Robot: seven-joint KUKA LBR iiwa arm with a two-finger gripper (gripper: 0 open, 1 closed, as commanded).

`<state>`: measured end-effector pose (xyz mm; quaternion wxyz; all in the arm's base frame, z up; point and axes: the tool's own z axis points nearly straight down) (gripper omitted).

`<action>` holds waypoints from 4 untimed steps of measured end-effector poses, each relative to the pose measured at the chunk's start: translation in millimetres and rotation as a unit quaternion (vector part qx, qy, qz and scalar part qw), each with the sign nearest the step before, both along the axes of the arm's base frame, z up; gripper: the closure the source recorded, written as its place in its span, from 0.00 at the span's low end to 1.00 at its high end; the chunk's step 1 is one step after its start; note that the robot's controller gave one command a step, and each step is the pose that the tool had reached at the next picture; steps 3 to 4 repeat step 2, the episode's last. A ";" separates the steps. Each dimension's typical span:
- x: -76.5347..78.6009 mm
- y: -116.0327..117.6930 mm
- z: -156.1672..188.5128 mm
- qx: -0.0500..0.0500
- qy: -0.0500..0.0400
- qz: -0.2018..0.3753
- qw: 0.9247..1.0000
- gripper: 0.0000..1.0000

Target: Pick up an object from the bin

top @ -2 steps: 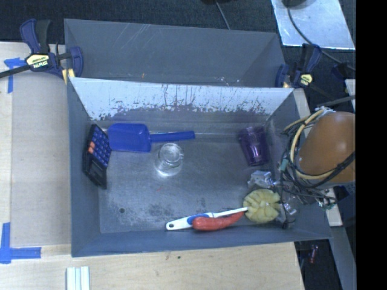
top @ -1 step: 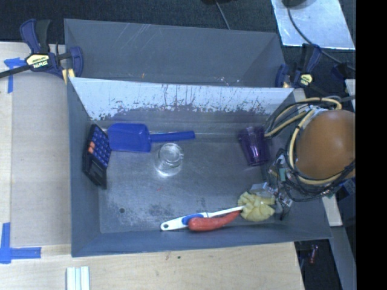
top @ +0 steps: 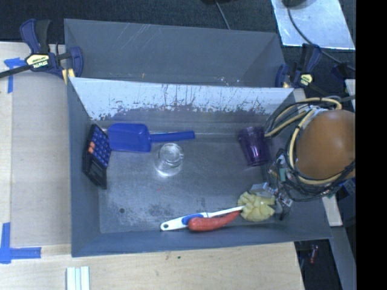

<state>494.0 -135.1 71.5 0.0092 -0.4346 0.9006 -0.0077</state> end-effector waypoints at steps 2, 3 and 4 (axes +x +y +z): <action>-0.9 0.9 63.5 0.001 0.002 0.000 1.000 1.00; -0.9 0.9 63.5 0.001 0.002 0.000 1.000 1.00; -0.9 0.9 63.5 0.001 0.002 0.000 1.000 1.00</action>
Offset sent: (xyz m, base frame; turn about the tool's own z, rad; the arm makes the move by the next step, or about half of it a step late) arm -0.0031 0.0017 0.0405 0.0007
